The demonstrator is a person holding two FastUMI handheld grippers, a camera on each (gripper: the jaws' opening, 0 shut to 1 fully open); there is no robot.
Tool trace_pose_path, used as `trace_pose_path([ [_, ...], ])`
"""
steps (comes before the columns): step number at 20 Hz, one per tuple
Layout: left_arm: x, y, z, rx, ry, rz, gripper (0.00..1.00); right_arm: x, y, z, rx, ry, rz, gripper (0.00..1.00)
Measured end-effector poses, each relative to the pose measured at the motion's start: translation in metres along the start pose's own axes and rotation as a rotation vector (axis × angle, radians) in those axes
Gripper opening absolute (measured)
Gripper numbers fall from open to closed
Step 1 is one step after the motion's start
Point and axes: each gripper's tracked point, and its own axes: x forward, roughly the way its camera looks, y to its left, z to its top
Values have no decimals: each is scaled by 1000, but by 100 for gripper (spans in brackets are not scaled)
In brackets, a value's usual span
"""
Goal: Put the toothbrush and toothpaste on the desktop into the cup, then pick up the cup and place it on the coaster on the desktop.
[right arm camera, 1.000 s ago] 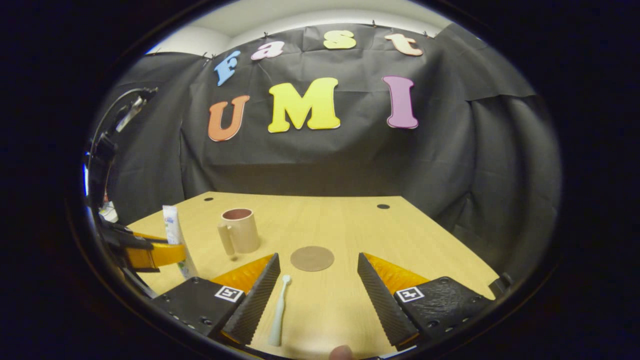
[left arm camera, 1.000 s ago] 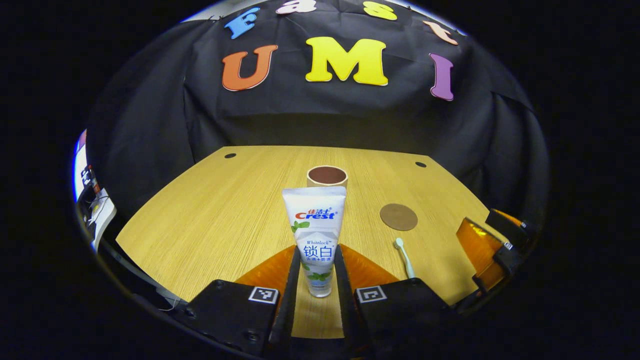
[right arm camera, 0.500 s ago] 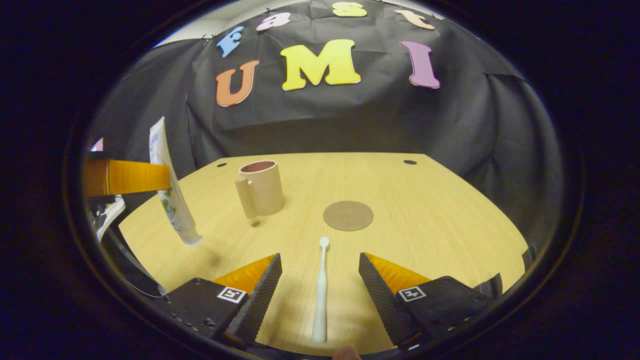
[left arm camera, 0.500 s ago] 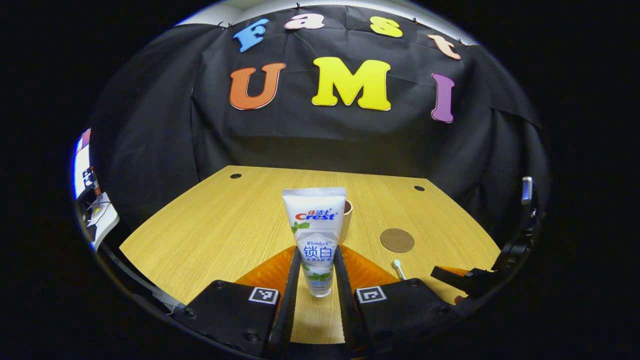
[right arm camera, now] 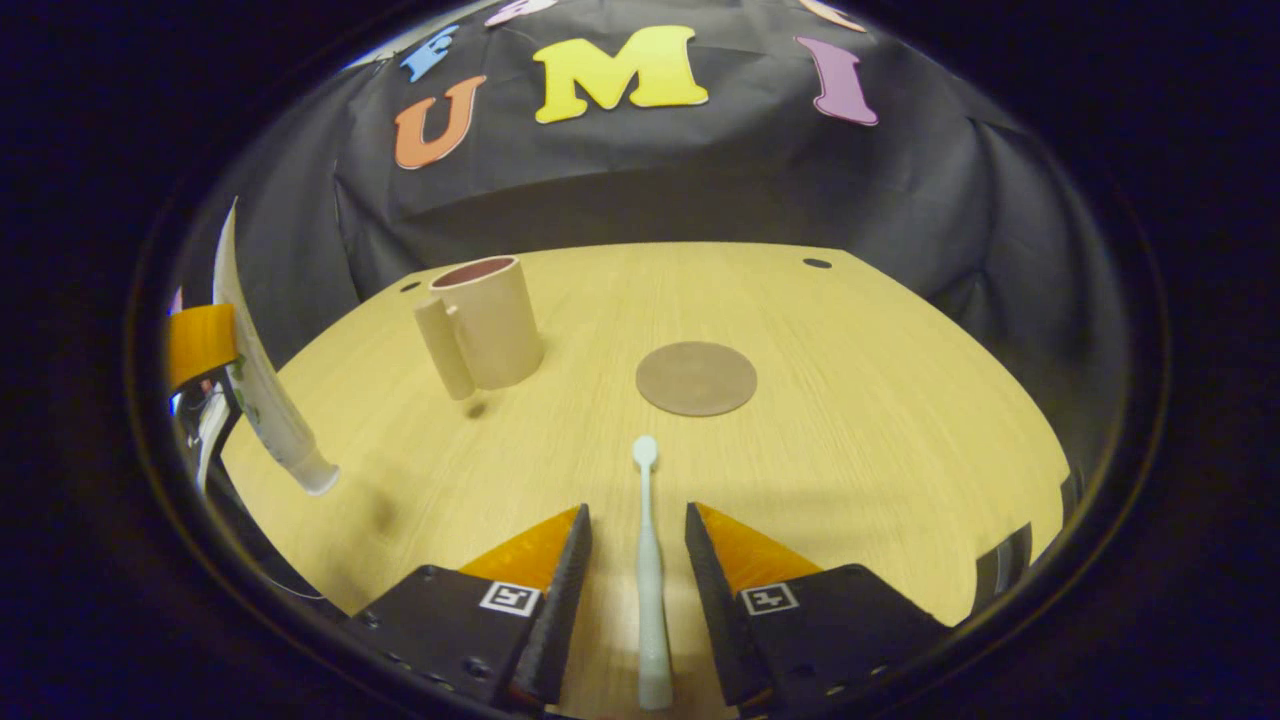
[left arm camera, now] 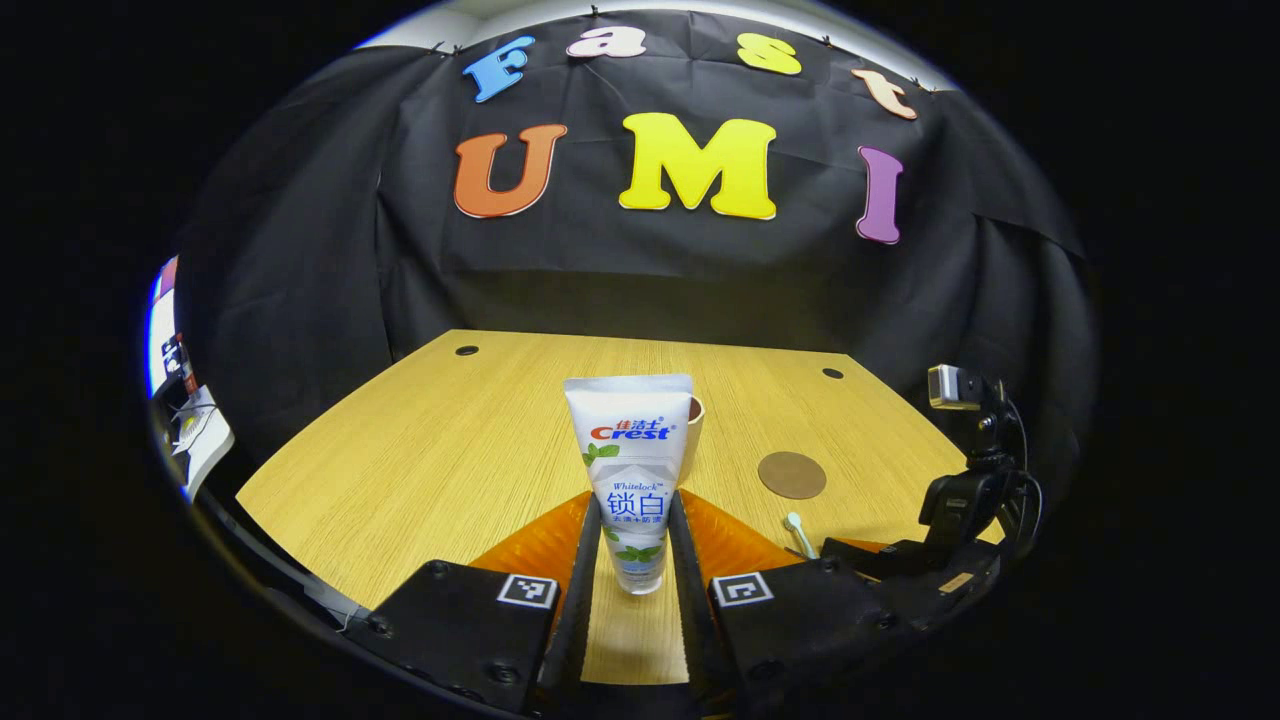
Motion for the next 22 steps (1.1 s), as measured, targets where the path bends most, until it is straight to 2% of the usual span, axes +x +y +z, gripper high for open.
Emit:
trace_pose_path([
  [2,1,2,1,4,-3,5,42,0,0,2,22,4,14,40],
  [3,3,4,2,4,-4,7,42,0,1,3,30,6,37,21],
  [5,3,3,2,-2,-10,6,42,2,0,4,23,12,60,3],
  [6,5,3,3,-8,-14,5,42,1,-1,5,33,13,67,5],
  [7,8,1,2,-10,-13,3,42,1,0,6,40,14,77,0],
  [14,27,-12,26,-23,-40,-37,42,-11,1,23,71,-43,141,0],
  [17,39,-14,54,-2,-84,-39,42,-24,-3,36,83,-87,161,0],
  [18,43,-14,67,6,-106,-40,46,-28,-5,40,85,-102,166,0],
  [19,49,-16,80,6,-130,-43,42,-34,-7,45,89,-118,171,0],
  [22,76,-18,111,-11,-170,-60,42,-47,-19,57,87,-164,161,0],
])
